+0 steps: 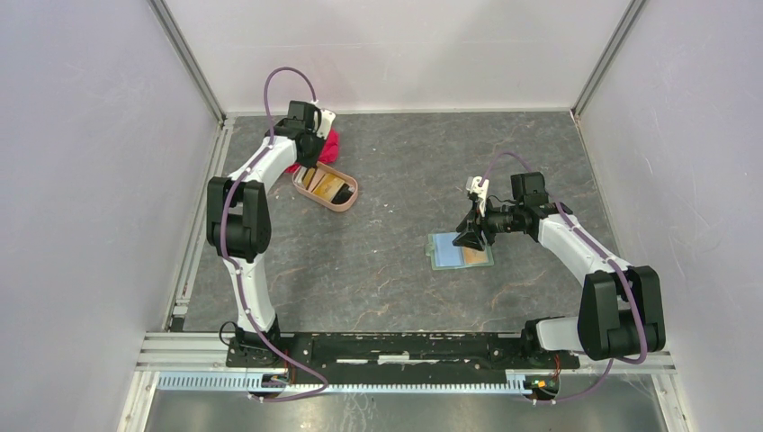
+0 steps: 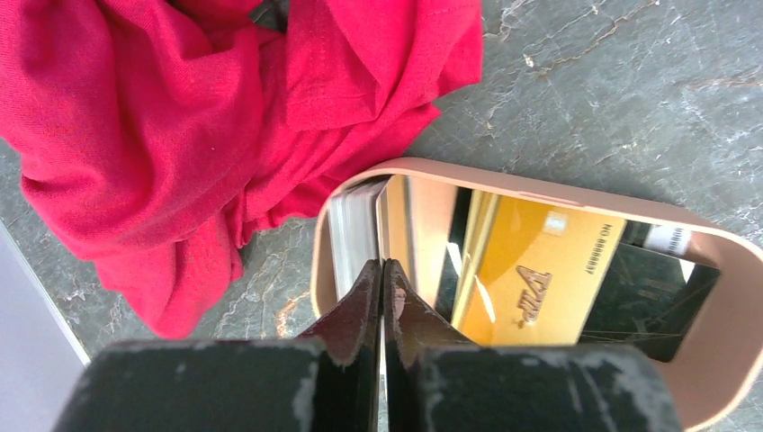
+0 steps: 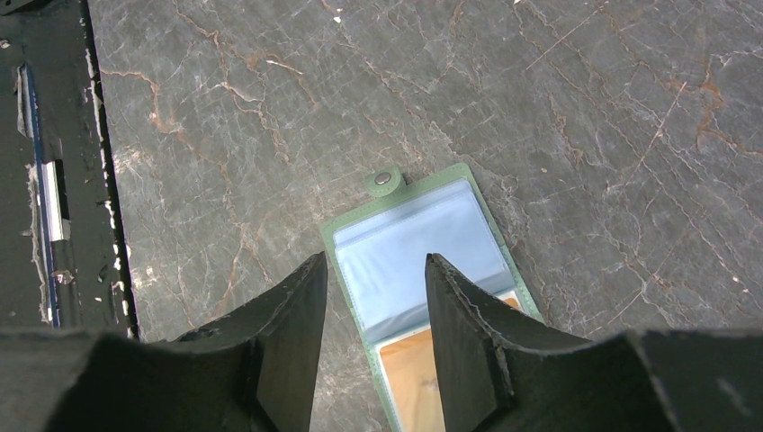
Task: Put the credit cards into the card holder
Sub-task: Pick up the credit card from the storage box.
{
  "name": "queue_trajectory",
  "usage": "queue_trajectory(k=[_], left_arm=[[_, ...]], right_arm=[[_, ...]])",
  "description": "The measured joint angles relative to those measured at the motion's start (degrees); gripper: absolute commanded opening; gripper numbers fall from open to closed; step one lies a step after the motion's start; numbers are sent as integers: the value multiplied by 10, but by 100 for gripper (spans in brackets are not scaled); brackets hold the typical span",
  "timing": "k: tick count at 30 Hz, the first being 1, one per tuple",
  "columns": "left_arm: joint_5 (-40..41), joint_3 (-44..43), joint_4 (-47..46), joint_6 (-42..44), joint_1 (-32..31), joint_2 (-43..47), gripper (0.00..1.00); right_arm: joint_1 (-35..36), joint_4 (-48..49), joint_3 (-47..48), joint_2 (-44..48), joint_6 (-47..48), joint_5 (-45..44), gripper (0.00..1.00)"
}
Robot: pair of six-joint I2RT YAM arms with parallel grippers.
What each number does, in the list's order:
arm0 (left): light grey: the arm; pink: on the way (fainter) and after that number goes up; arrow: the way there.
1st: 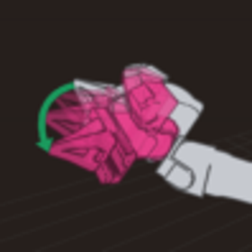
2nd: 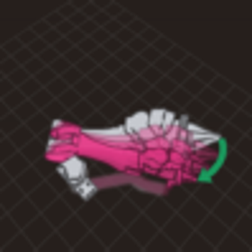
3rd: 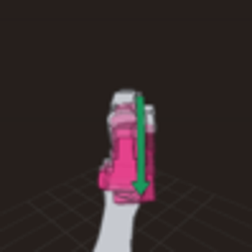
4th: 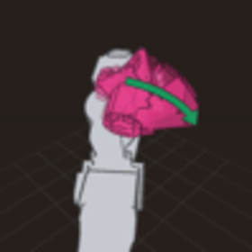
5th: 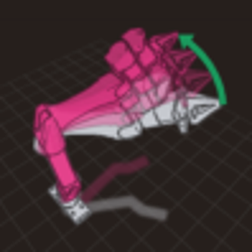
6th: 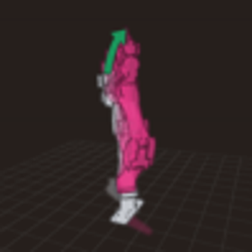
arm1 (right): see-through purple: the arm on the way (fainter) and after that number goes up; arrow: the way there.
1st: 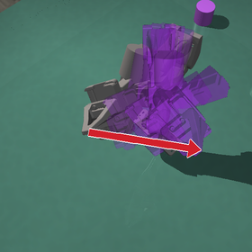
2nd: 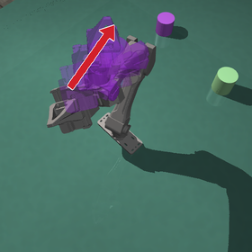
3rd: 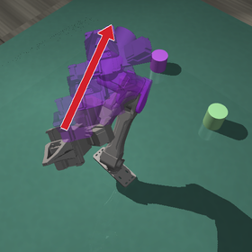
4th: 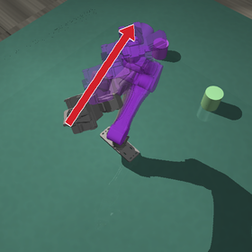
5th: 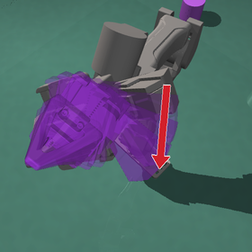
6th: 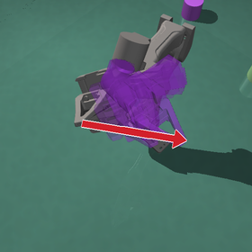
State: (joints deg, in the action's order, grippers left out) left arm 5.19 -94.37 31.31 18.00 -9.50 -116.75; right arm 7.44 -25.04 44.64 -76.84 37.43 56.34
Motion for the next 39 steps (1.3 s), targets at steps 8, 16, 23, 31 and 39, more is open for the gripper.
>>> queue_trajectory(k=[8,16,23,31,39], left_arm=[[-9,-2,2,0,1,2,2],[-13,-3,6,0,1,2,2],[-30,-7,26,0,1,2,2],[-55,-15,34,-6,1,2,2],[-99,-15,44,-36,2,39,2]], right_arm=[[0,-2,0,0,0,0,51],[0,-4,0,0,2,0,51],[0,-4,0,0,2,0,51],[0,-4,0,0,2,0,51],[0,-5,0,0,6,0,51]])
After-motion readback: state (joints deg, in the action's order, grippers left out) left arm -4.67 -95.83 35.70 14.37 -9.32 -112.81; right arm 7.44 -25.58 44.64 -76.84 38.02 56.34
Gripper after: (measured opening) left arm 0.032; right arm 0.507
